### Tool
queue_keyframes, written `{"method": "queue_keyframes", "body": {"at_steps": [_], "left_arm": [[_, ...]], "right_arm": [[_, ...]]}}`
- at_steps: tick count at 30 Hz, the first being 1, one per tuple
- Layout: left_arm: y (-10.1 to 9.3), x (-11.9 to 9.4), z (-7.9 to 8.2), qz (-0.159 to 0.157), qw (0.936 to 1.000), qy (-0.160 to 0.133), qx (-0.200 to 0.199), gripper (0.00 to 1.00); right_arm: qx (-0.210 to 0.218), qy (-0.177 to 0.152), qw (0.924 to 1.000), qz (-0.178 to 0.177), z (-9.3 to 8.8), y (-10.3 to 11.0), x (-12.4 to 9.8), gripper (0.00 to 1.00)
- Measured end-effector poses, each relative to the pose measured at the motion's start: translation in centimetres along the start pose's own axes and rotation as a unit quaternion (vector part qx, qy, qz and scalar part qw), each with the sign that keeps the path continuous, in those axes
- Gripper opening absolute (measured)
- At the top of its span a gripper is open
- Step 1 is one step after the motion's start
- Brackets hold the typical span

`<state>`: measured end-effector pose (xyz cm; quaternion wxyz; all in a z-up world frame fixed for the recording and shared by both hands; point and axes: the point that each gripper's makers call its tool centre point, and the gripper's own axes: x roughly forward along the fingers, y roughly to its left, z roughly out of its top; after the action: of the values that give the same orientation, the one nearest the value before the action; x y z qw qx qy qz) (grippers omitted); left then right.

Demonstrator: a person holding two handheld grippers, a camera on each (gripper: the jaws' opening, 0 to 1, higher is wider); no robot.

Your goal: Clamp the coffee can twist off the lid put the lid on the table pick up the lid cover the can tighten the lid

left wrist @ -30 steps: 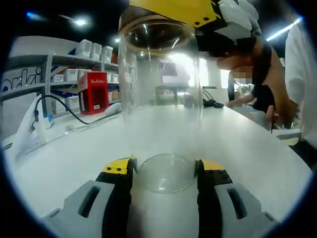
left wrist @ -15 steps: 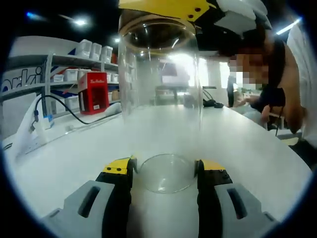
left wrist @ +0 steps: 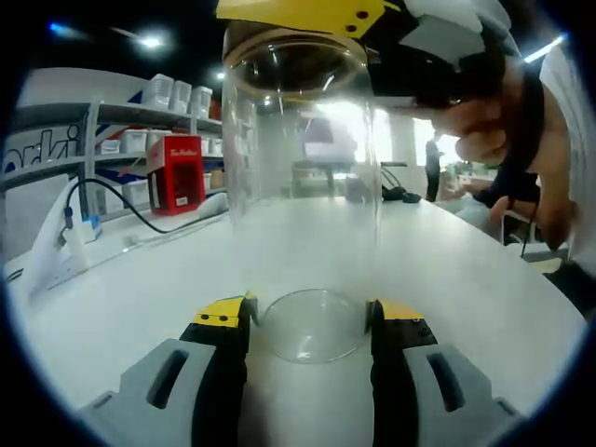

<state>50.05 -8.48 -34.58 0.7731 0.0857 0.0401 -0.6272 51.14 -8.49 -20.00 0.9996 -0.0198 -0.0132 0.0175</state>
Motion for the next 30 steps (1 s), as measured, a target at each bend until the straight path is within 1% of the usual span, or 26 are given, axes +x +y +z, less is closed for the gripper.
{"method": "queue_keyframes", "body": {"at_steps": [8,17,24,26,28,30], "left_arm": [[-0.16,-0.01,0.04,0.0,1.0,0.0,0.001,0.43],[-0.24,-0.06,0.04,-0.001,1.0,0.0,0.001,0.43],[-0.39,-0.21,0.17,0.001,0.9999,0.001,0.011,0.44],[-0.44,-0.24,0.27,0.002,0.9999,-0.001,0.016,0.44],[-0.47,-0.31,0.4,0.004,0.9998,-0.002,0.02,0.44],[-0.45,-0.46,0.74,0.006,0.9998,-0.008,0.018,0.44]], "right_arm": [[-0.001,0.0,1.0,0.003,-0.02,0.03,0.01,0.55],[-0.001,0.001,1.0,-0.003,-0.04,0.03,-0.02,0.55],[0.004,-0.001,1.0,0.009,0.04,0.06,0.05,0.55],[0.0,-0.006,0.9999,0.012,0.33,0.01,0.05,0.56],[0.0,-0.013,0.9998,0.017,0.78,-0.06,0.17,0.62],[0.003,-0.012,0.9997,0.021,0.93,-0.21,0.38,0.61]]}}
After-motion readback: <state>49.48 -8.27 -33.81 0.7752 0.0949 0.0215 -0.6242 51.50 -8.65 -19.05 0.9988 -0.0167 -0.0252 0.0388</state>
